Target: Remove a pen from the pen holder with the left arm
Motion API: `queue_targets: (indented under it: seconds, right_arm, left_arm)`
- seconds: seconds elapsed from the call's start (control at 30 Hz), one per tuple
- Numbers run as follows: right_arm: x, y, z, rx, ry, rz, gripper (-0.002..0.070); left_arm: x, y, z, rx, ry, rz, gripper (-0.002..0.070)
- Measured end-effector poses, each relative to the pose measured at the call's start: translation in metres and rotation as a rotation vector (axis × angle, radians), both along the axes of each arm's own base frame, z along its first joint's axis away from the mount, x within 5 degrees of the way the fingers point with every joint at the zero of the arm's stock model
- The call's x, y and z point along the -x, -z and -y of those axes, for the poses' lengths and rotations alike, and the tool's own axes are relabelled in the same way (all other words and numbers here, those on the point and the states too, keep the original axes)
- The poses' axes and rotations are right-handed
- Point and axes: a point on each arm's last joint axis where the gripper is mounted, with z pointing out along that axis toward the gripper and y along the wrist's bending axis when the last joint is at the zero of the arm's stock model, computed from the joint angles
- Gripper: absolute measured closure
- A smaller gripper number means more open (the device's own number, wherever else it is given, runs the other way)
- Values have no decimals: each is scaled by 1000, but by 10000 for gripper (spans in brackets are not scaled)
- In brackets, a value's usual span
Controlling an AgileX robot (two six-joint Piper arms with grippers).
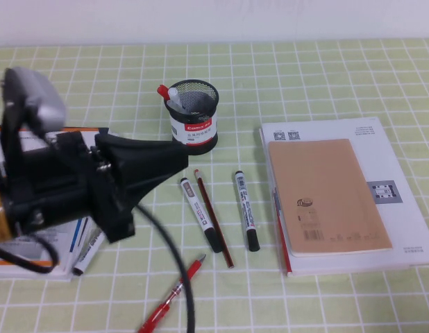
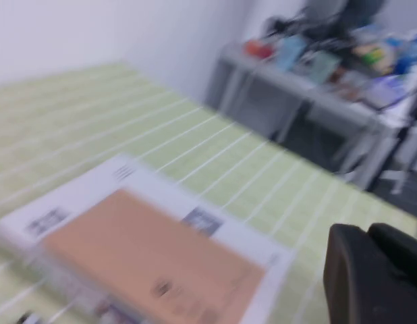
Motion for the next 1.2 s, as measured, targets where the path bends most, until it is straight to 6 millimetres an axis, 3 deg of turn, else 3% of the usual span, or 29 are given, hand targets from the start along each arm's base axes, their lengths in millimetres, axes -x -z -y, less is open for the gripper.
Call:
queue_targets:
  seconds: [0.17,0.37,0.57,0.8,0.93,1.2]
  right_arm:
    - [0,0,0,0,0,0,689]
    - [0,0,0,0,0,0,689]
    - [0,0,0,0,0,0,689]
    - [0,0,0,0,0,0,689]
    - [0,0,0,0,0,0,688]
    - [0,0,0,0,0,0,689]
  left_arm:
    - [19,-16,-2,31,57,70,675]
    - [20,-18,-4,21,27,87,675]
    - [12,-27,-24,15,-322,75,675]
    - [43,-44,-46,-50,-468,273,675]
    - [68,-30,-56,-88,-495,340,675]
    - [112,29,-78,-54,-611,349,675]
